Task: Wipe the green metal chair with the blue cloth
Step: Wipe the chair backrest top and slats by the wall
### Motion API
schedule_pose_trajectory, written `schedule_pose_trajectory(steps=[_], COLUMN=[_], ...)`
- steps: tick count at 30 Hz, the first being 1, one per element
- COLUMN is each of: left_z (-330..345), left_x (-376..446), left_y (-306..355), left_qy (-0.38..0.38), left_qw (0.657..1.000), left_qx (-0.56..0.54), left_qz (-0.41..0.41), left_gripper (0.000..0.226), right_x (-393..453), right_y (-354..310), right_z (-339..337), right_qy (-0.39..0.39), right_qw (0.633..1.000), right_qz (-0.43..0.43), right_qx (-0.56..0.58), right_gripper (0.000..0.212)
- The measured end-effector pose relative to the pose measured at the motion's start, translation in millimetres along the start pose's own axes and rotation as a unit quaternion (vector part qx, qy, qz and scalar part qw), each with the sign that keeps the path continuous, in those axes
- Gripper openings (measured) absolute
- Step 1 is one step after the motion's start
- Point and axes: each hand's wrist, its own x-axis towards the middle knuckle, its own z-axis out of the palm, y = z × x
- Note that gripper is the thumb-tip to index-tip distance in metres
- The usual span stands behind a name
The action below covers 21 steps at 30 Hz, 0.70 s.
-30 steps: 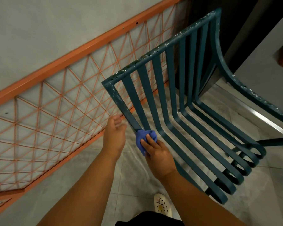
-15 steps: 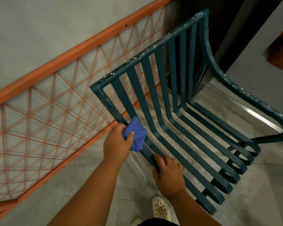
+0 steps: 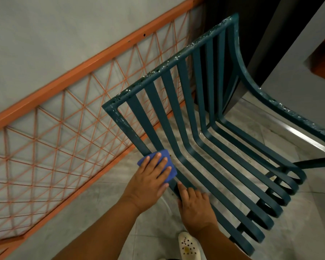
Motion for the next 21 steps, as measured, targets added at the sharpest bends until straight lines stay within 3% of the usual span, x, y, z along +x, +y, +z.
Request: schedule_pose_trajectory(steps=[4, 9, 11, 14, 16, 18, 21], left_z=[-3, -14, -13, -18, -23, -27, -23], left_x=[6, 16, 14, 11, 14, 17, 17], left_y=[-24, -41, -35, -41, -51, -56, -50], left_qy=[-0.010, 0.011, 0.007, -0.013, -0.007, 0.005, 0.031], left_qw=[0.997, 0.998, 0.999, 0.994, 0.996, 0.997, 0.995], left_qx=[0.051, 0.054, 0.043, 0.054, 0.066, 0.073, 0.093], left_qz=[0.062, -0.034, 0.015, 0.091, 0.059, 0.013, -0.007], left_gripper=[0.048, 0.066, 0.069, 0.072, 0.070, 0.062, 0.046], right_x=[2, 2, 1, 3, 4, 5, 15], right_y=[0, 0, 0, -1, -1, -5, -14], right_z=[-5, -8, -6, -6, -8, -12, -7], right_qy=[-0.047, -0.058, -0.045, -0.060, -0.063, -0.054, 0.017], right_qw=[0.998, 0.996, 0.997, 0.998, 0.998, 0.998, 0.996], right_qz=[0.021, 0.030, 0.008, -0.020, -0.020, -0.002, -0.018], right_qx=[0.035, 0.061, 0.055, 0.019, 0.004, 0.033, 0.080], right_gripper=[0.055, 0.057, 0.060, 0.081, 0.085, 0.075, 0.067])
